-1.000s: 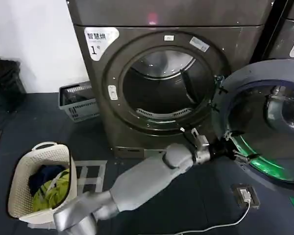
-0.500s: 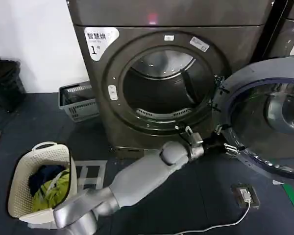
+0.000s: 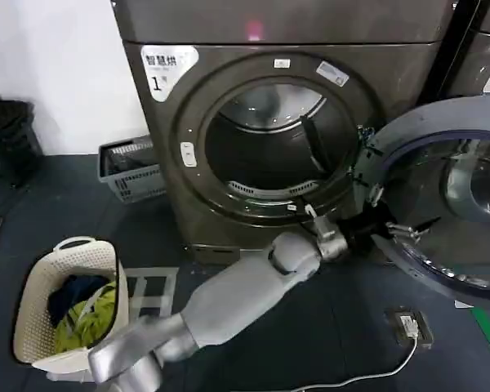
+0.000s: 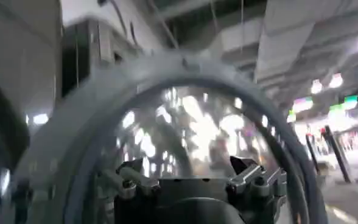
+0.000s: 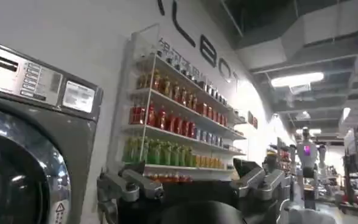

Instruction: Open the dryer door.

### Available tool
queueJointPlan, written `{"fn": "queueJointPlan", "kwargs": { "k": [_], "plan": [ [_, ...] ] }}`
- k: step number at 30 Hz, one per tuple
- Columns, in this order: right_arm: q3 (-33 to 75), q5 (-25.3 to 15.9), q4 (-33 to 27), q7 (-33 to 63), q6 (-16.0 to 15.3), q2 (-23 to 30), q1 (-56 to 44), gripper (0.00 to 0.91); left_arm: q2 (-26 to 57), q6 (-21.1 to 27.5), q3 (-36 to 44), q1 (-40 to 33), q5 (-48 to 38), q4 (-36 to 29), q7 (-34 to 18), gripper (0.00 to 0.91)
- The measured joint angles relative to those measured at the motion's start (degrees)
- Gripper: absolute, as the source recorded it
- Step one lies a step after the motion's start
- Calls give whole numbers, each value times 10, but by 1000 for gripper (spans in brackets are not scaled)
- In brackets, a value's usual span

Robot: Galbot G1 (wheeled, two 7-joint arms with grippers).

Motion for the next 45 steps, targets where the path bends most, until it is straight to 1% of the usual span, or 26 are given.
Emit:
{"fn": "queueJointPlan", "kwargs": {
  "k": [2, 4, 8, 11, 21, 24, 28, 30, 33, 37, 39, 45],
  "plan": [
    [-1, 0, 1, 0, 0, -2, 0, 907, 0, -19, -7, 4, 19, -10, -14, 907],
    [-2, -1, 2, -1, 1, -3, 0, 907, 0, -28, -14, 7, 33, -19, -24, 907],
    [-6, -2, 2, -1, 1, -5, 1, 907, 0, -33, -22, 15, 41, -40, -22, 907],
    [-9, -3, 3, -1, 1, -7, 4, 907, 6, -38, -25, 24, 56, -65, -5, 907],
    [-17, -20, 14, -3, 7, -3, 13, 907, 171, -36, -40, 41, 60, -149, 10, 907],
    [-17, -26, 20, -2, 8, -2, 15, 907, 222, -22, -45, 40, 51, -177, 10, 907],
    [-16, -29, 27, 2, 11, -2, 17, 907, 288, -24, -51, 46, 57, -208, 20, 907],
    [-12, -32, 32, 2, 12, -2, 15, 907, 320, -25, -55, 54, 57, -222, 33, 907],
    [-7, -35, 35, 3, 13, -2, 12, 907, 369, -25, -66, 67, 72, -234, 66, 907],
    [-6, -38, 39, 3, 14, -5, 13, 907, 440, -33, -86, 86, 94, -235, 101, 907],
    [-8, -39, 41, 3, 13, -5, 15, 907, 472, -31, -101, 95, 108, -237, 109, 907],
    [-12, -40, 41, 3, 13, -8, 16, 907, 552, -20, -138, 104, 142, -235, 172, 907]
  ]
}}
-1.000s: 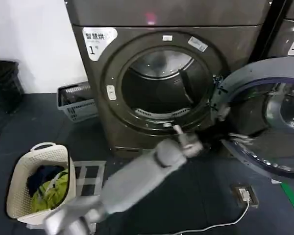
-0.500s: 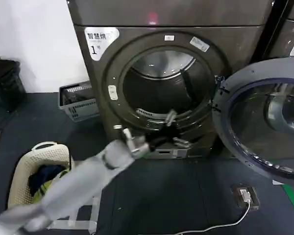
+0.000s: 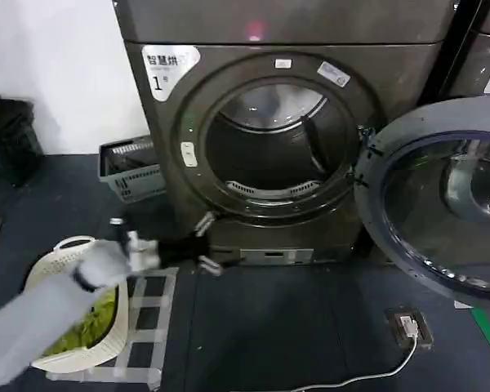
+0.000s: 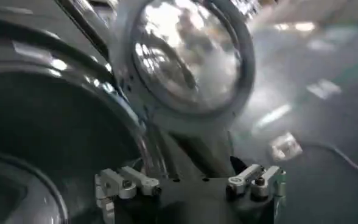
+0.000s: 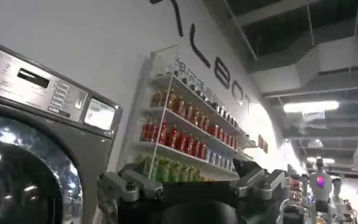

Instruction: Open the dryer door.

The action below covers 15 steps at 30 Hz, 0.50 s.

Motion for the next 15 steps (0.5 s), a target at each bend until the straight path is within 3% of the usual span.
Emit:
{"fn": "queueJointPlan", "kwargs": {
  "k": [7, 15],
  "plan": [
    [-7, -2, -7, -1, 0, -8, 6, 907, 63, 18, -46, -4, 58, 39, 82, 907],
    [-15, -4, -10, -2, 0, -13, 9, 907, 119, 0, -68, -2, 62, 82, 111, 907]
  ]
}}
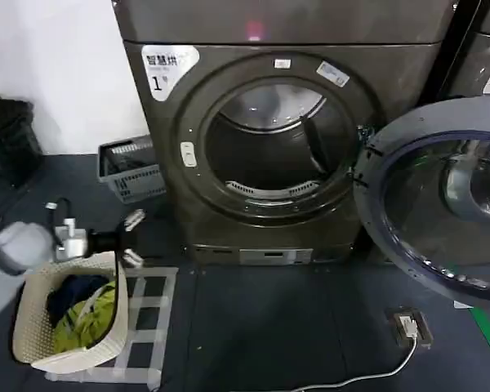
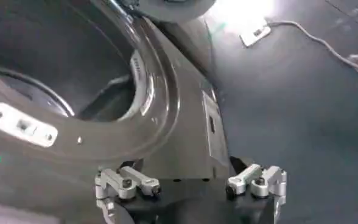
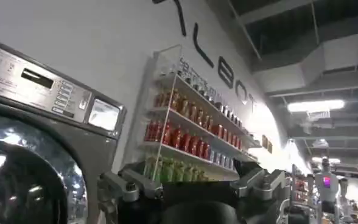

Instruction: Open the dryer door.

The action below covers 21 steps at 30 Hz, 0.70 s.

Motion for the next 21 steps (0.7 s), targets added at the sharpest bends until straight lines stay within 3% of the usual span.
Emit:
{"fn": "queueJointPlan", "kwargs": {
  "k": [9, 21],
  "plan": [
    [1, 0, 2, 0, 1, -4, -2, 907, 72, -26, -25, 8, 62, 39, 65, 907],
    [-9, 1, 8, 0, 1, 0, 2, 907, 124, -43, -71, 79, 118, 45, 70, 907]
  ]
}}
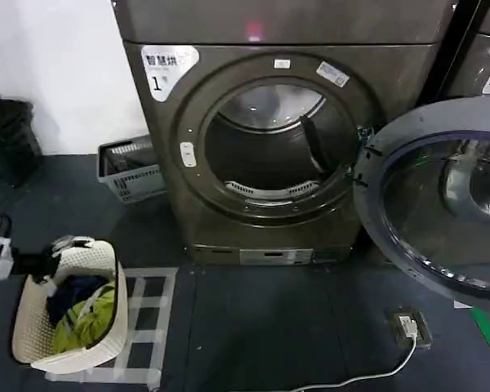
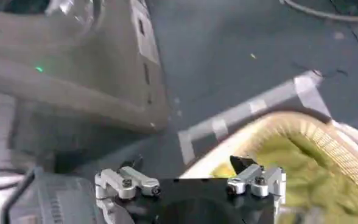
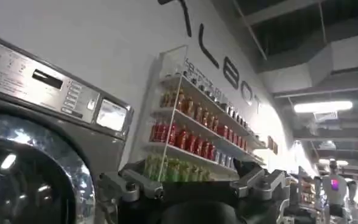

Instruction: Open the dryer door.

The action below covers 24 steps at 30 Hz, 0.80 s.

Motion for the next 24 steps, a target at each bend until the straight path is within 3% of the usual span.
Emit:
{"fn": "queueJointPlan", "kwargs": {
  "k": [14, 24],
  "plan": [
    [2, 3, 7, -2, 2, 8, -5, 907, 12, 6, -33, 24, 41, 1, 39, 907],
    [7, 4, 11, -2, 2, 7, -8, 907, 7, -2, -34, 26, 44, 6, 30, 907]
  ]
}}
